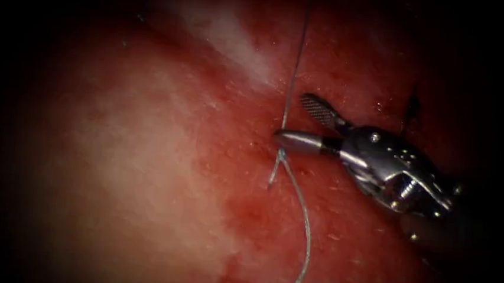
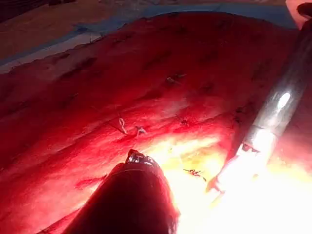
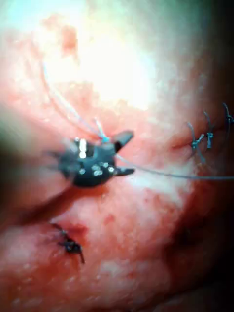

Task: Wound Closure

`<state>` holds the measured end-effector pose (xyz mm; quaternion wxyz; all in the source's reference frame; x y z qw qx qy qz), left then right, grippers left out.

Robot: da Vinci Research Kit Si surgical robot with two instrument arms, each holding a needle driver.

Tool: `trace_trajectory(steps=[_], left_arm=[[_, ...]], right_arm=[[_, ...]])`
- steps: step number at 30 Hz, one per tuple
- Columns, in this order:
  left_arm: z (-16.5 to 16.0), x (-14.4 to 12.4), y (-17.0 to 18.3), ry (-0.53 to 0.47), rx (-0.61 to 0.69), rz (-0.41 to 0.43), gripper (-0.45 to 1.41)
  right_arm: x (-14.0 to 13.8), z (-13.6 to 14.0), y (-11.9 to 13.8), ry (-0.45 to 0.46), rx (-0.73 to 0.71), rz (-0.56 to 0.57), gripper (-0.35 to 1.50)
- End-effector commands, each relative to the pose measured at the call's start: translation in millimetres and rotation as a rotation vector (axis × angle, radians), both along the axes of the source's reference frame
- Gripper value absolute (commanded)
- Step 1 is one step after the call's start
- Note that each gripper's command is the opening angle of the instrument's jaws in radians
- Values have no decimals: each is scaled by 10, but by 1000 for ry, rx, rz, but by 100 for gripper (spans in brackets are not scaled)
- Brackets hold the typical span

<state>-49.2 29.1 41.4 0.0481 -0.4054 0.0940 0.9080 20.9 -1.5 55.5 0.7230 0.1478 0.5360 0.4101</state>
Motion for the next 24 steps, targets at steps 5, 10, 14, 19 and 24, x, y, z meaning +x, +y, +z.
trace_trajectory(steps=[5, 10, 14, 19, 24], left_arm=[[-11, -9, -3, -29, 1, 9, -45], [-26, -10, -8, -51, 4, 15, -45], [-41, -15, -14, -81, 4, 22, -45], [-47, -17, -14, -88, -7, 16, -45], [-47, -17, -14, -89, -7, 16, -45]], right_arm=[[20, 10, 8, -5, 6, -9, 143], [32, 20, 11, 3, 12, -15, 143], [49, 26, 10, 20, 10, -39, 143], [59, 27, 8, 27, 8, -52, 141], [63, 26, 7, 31, 13, -53, 140]])
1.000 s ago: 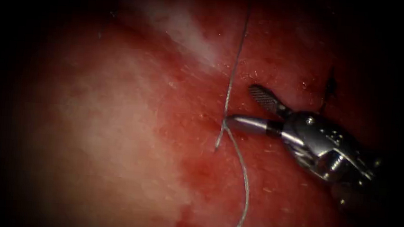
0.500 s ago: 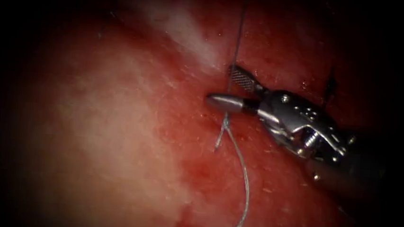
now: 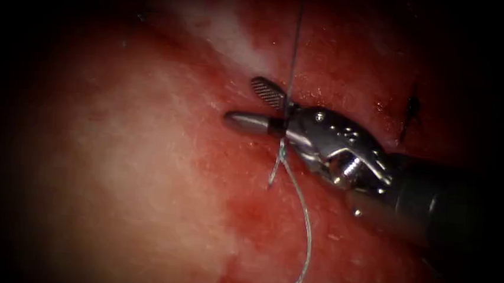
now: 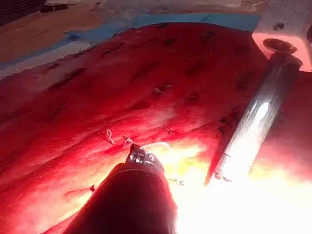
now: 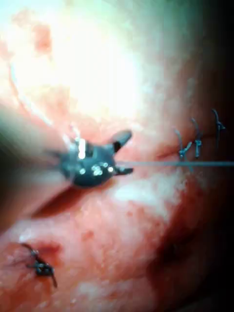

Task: Wound Closure

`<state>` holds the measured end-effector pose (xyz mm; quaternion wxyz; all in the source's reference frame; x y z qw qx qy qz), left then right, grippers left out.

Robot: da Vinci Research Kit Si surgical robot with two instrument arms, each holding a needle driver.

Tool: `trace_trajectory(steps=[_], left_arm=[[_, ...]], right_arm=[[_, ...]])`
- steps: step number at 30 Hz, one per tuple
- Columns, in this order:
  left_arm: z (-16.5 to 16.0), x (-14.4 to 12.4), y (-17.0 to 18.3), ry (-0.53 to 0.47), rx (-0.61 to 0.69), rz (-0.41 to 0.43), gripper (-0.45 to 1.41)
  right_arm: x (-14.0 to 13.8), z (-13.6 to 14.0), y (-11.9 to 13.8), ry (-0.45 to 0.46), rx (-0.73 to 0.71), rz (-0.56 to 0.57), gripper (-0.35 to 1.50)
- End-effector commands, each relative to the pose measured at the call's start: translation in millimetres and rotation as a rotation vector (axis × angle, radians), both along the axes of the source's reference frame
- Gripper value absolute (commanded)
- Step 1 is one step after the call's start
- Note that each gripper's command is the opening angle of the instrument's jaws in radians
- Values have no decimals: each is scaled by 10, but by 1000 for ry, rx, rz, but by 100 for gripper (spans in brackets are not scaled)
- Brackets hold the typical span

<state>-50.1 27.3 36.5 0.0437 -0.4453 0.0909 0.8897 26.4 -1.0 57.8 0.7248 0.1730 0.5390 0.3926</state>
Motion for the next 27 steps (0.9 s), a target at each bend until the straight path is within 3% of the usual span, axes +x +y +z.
trace_trajectory(steps=[1, 5, 7, 8, 12, 14, 16, 17, 18, 27], left_arm=[[2, -7, 3, -2, -2, 0, -45], [-1, -8, 2, -3, -1, 0, -45], [-2, -8, 2, -3, -1, 0, -45], [-2, -8, 2, -5, -3, -2, -45], [-3, -8, 1, -8, -3, 1, -45], [-4, -8, 0, -9, -3, 1, -45], [-6, -9, -1, -10, -3, 2, -45], [-6, -9, -1, -10, -3, 2, -45], [-8, -10, -3, -11, -3, 3, -45], [-18, -5, -10, -40, -3, -2, -45]], right_arm=[[9, 3, 2, 2, -1, 0, 140], [10, 3, 1, 5, -2, -3, 131], [9, 1, 0, 6, -6, -9, 109], [7, 0, -1, 4, -12, -10, 89], [9, 2, 1, -2, -16, -14, 89], [9, 2, 2, -4, -21, -15, 81], [8, 2, 3, -8, -43, -23, 32], [8, 2, 3, -8, -43, -23, 32], [8, 0, 4, -15, -67, -33, -35], [5, -11, 20, -40, -184, -36, -35]])
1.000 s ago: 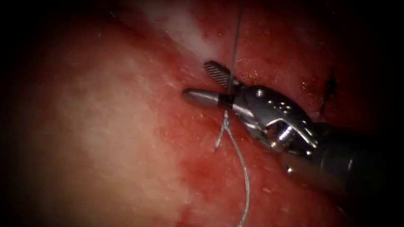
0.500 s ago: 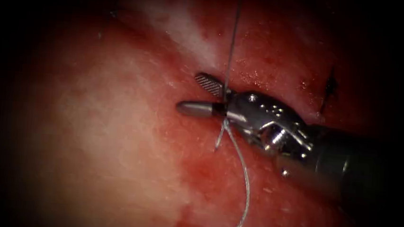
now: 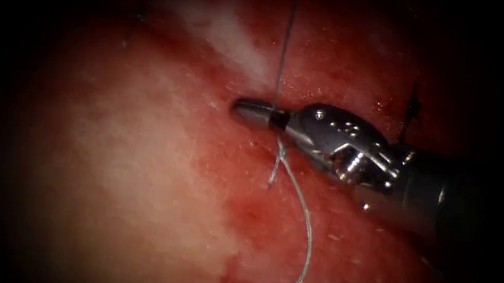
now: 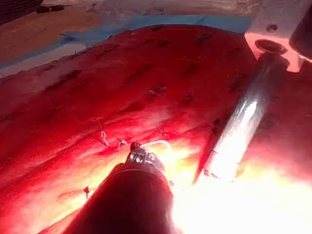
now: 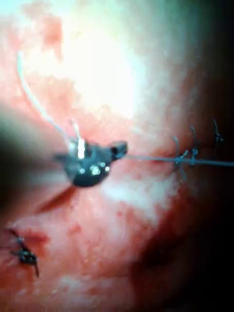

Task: Wound Closure

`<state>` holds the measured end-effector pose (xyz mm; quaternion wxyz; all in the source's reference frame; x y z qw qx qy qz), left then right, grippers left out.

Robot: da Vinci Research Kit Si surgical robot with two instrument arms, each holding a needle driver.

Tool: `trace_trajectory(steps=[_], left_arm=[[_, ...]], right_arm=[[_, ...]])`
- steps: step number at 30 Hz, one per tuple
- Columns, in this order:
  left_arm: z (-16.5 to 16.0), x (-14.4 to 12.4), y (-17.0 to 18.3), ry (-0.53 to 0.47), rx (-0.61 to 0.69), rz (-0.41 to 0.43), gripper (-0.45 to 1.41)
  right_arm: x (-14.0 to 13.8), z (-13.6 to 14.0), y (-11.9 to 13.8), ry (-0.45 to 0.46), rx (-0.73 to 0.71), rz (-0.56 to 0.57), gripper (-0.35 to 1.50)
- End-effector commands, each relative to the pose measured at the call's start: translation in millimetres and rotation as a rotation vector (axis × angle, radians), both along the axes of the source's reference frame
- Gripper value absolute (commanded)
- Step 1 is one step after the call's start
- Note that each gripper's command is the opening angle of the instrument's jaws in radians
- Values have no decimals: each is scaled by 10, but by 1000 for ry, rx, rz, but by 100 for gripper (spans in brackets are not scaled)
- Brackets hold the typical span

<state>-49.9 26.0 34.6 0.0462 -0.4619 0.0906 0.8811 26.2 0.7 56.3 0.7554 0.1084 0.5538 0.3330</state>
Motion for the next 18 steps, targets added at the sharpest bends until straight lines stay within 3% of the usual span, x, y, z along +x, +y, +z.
trace_trajectory(steps=[1, 2, 3, 4, 6, 18], left_arm=[[1, -5, 4, -4, -2, 1, -45], [1, -3, 5, -7, -2, 1, -45], [0, 0, 7, -14, -2, 3, -45], [-1, 2, 9, -17, -2, 2, -45], [-2, 3, 12, -16, -1, -2, -45], [-4, 0, 11, -17, -3, -6, -45]], right_arm=[[4, 4, 3, 3, -15, -4, -35], [1, 3, 4, 4, -15, -6, -35], [-5, 3, 7, 4, -19, -9, -13], [-7, 3, 11, 9, 4, -1, 56], [-4, 7, 16, 13, 39, 24, 148], [11, 17, -12, 40, 60, 7, 148]])
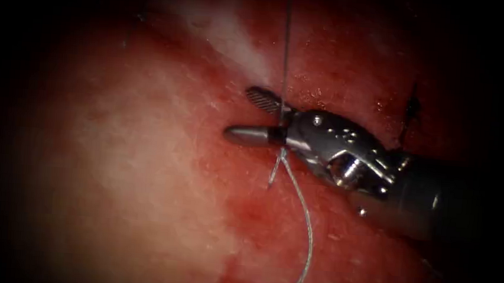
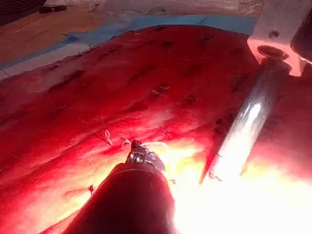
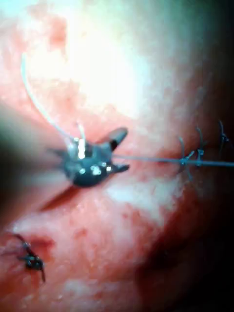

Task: Wound Closure

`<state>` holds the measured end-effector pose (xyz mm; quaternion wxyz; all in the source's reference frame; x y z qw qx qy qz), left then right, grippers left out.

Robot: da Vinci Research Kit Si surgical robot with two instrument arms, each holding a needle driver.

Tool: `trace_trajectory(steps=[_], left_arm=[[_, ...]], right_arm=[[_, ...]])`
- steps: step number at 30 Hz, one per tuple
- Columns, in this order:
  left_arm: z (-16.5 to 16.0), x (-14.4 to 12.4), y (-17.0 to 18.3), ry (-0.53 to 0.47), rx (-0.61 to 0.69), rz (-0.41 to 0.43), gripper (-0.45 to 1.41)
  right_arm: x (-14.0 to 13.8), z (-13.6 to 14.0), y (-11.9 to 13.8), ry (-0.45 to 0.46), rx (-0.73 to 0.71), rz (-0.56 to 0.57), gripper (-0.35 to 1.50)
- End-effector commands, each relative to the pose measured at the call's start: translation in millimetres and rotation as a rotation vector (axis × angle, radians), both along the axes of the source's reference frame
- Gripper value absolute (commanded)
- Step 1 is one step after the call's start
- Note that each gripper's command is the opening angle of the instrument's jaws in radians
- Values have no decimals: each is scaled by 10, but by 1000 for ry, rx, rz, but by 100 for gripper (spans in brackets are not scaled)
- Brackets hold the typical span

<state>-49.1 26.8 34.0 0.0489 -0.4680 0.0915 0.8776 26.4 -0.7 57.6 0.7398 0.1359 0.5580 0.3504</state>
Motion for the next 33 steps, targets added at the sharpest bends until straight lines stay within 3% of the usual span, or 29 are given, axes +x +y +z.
trace_trajectory(steps=[1, 7, 8, 9, 10, 11, 12, 19, 20, 21, 23, 26, 28, 30, 33], left_arm=[[1, -8, 3, -2, -3, -1, -45], [-3, -11, -2, -2, -3, -1, -45], [-5, -11, -3, -2, -3, 0, -45], [-6, -11, -4, -3, -3, 0, -45], [-7, -11, -5, -3, -3, 0, -45], [-8, -11, -6, -3, -3, 1, -45], [-11, -11, -8, -4, -3, 2, -45], [-15, -12, -7, -8, -4, -3, -45], [-14, -13, -7, -7, -4, -3, -45], [-13, -14, -7, -6, -6, -4, -45], [-9, -17, -9, -3, -9, -6, -45], [3, -27, -15, 6, 12, -14, -45], [22, -40, -16, 16, 32, -26, -45], [38, -52, -17, 23, 44, -42, -45], [61, -75, -19, 39, 57, -55, -45]], right_arm=[[11, 4, 3, 1, -2, 2, 148], [23, 4, 8, 1, 2, 5, 148], [23, 3, 7, 2, 2, 4, 130], [22, 3, 5, 5, 7, 3, 94], [20, 1, 2, 2, -15, -8, 26], [19, 0, 2, -2, -31, -11, -25], [16, -3, 6, -27, -48, 14, -35], [-7, -9, 7, -31, -72, 0, -35], [-23, -10, 8, -32, -72, 1, 12], [-41, -13, 7, -43, -74, 12, 42], [-68, -18, 8, -61, -74, 32, 54], [-125, -30, 13, -79, -69, 65, 59], [-166, -38, 16, -83, -69, 103, 47], [-191, -42, 18, -93, -68, 126, 36], [-223, -47, 20, -100, -67, 154, 32]])
